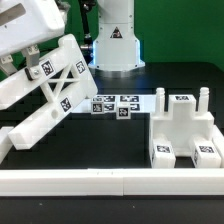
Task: Assemble chair
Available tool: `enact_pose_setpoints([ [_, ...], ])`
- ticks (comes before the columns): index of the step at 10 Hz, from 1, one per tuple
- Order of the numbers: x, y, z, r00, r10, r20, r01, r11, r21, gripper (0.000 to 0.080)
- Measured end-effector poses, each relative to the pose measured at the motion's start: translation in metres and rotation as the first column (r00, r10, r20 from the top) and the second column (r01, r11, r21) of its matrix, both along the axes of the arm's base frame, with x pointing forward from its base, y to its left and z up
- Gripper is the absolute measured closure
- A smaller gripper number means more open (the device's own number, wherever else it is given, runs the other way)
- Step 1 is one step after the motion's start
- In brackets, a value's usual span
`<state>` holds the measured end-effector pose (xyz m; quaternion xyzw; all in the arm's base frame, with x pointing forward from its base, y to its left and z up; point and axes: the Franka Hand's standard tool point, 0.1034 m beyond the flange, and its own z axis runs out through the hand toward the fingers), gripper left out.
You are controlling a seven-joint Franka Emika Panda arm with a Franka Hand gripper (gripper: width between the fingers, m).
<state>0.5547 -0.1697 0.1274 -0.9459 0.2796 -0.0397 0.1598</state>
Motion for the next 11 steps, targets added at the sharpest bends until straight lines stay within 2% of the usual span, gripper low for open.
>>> enact_pose_setpoints([
  [3,0.008,-0.007,0.005,0.97,0.238,0.045,-0.224,0.953,-0.201,0.0512],
  [4,0.01,-0.003,0.006,0.952,0.304,0.039,-0.286,0.927,-0.243,0.0512],
  [7,0.008,-0.003,0.003,0.955,0.295,0.034,-0.28,0.931,-0.234,0.0512],
  [8,0.007,-0.004,0.002,0.945,0.327,0.028,-0.311,0.918,-0.246,0.0512],
  [11,0.014,0.001,0.003,0.858,0.513,-0.025,-0.486,0.796,-0.361,0.0512],
])
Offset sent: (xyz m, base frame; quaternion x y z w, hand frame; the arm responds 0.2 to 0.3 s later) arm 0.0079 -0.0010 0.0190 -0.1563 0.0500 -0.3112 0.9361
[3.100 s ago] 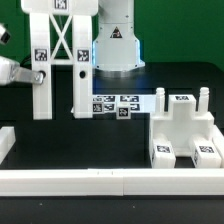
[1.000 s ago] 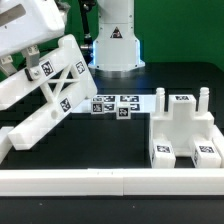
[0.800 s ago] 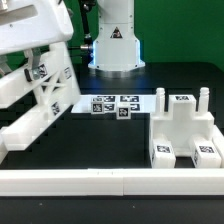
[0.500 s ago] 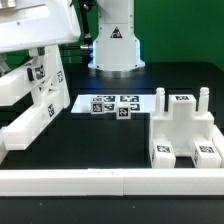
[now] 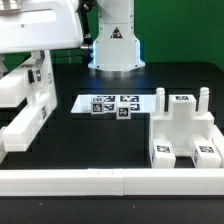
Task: Assemble chair
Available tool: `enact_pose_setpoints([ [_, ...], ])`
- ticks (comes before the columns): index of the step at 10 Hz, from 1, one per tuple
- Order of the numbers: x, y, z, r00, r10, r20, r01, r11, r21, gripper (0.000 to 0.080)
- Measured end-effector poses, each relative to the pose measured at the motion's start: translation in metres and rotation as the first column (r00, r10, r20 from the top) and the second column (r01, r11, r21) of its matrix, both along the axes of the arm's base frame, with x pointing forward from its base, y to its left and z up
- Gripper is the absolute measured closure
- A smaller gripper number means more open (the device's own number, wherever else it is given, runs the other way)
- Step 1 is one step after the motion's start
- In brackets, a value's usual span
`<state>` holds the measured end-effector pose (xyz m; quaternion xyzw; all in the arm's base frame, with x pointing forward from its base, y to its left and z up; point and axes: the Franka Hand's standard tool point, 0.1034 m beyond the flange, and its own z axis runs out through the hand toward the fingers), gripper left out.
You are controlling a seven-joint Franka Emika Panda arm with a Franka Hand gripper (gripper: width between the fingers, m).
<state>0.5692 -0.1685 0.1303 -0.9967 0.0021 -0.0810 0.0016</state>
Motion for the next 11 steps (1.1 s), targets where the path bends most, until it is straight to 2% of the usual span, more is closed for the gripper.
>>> enact_pose_setpoints([
  [3,-0.001,0.001,-0.003,1.0,0.016,-0.004,-0.016,1.0,-0.003,0.0512],
  [6,0.006,0.021,-0.014,0.986,-0.164,-0.03,0.165,0.986,0.024,0.0512],
  [8,0.013,0.047,-0.021,0.978,-0.209,0.02,0.21,0.977,-0.036,0.0512],
  [9,0.012,0.057,-0.025,0.971,-0.239,0.011,0.239,0.97,-0.039,0.0512],
  [11,0.014,0.077,-0.031,0.966,-0.257,0.008,0.257,0.963,-0.085,0.0512],
])
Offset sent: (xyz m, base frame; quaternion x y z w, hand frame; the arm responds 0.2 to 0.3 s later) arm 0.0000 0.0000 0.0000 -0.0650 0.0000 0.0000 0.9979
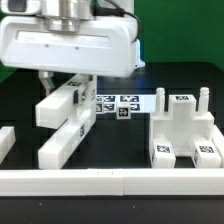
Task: Assemble chair
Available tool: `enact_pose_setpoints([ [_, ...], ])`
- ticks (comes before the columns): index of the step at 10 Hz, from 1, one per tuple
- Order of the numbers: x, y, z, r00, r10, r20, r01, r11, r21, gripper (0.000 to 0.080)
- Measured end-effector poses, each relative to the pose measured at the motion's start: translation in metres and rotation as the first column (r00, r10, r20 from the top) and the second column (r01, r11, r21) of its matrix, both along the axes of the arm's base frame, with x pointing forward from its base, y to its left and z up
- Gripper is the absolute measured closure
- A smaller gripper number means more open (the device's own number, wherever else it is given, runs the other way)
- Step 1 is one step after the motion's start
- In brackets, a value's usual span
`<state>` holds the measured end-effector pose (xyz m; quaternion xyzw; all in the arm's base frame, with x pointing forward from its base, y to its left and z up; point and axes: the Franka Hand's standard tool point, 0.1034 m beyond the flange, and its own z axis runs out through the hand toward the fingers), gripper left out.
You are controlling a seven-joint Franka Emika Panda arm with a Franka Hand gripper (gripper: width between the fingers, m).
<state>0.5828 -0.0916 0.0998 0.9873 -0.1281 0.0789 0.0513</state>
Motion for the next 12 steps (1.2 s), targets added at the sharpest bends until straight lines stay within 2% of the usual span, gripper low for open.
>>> enact_pose_setpoints([
  [2,-0.007,-0.01,-0.001,0.999,-0.023,-0.034,0.021,0.999,-0.049,0.0512],
  [3,-0.01,-0.02,0.005,0.998,-0.027,-0.058,0.023,0.997,-0.073,0.0512],
  [4,-0.012,-0.028,0.011,0.995,-0.052,-0.087,0.042,0.993,-0.114,0.0512],
  [5,-0.01,-0.029,0.013,0.991,-0.093,-0.101,0.074,0.982,-0.176,0.0512],
  [8,-0.01,-0.009,-0.001,0.986,-0.113,-0.122,0.079,0.965,-0.25,0.0512],
  [9,-0.011,-0.005,-0.007,0.982,-0.121,-0.148,0.073,0.953,-0.294,0.0512],
  [10,-0.011,-0.01,-0.012,0.975,-0.107,-0.195,0.032,0.936,-0.351,0.0512],
  [12,-0.018,-0.035,-0.007,0.96,-0.125,-0.249,0.015,0.916,-0.402,0.0512],
])
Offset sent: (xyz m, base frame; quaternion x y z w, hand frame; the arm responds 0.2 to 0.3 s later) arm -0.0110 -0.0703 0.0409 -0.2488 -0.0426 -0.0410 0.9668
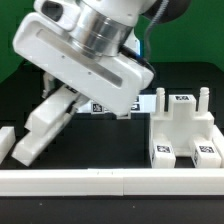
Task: Assemble chair
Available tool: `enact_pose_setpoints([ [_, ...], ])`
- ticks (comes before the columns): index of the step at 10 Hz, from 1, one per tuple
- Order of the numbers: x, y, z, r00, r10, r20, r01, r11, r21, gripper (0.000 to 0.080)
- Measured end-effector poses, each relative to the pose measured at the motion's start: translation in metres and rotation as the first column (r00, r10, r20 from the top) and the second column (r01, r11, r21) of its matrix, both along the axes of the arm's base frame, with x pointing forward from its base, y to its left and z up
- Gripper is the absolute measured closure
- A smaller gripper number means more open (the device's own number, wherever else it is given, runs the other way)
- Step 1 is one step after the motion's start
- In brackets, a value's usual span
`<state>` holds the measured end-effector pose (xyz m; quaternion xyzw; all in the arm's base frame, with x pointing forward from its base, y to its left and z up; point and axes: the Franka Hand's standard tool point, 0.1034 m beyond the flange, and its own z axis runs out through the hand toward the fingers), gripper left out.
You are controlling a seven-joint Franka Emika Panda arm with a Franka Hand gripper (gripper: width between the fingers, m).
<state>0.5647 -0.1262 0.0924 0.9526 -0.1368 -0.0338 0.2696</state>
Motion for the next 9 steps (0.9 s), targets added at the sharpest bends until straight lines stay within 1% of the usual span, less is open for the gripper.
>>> enact_pose_setpoints([
  [1,0.0,-0.003,-0.004,1.0,-0.002,-0.023,0.001,0.999,-0.041,0.0512],
  [2,-0.001,0.0,-0.013,1.0,-0.011,-0.023,0.009,0.998,-0.067,0.0512],
  [3,-0.001,0.002,-0.022,0.999,-0.015,-0.028,0.012,0.994,-0.112,0.0512],
  [4,0.002,0.004,-0.024,0.999,-0.017,-0.029,0.013,0.991,-0.132,0.0512],
  [6,0.004,0.013,-0.025,1.0,-0.006,-0.025,0.002,0.991,-0.137,0.0512],
  [9,0.004,0.013,-0.025,1.0,-0.007,-0.024,0.003,0.991,-0.137,0.0512],
])
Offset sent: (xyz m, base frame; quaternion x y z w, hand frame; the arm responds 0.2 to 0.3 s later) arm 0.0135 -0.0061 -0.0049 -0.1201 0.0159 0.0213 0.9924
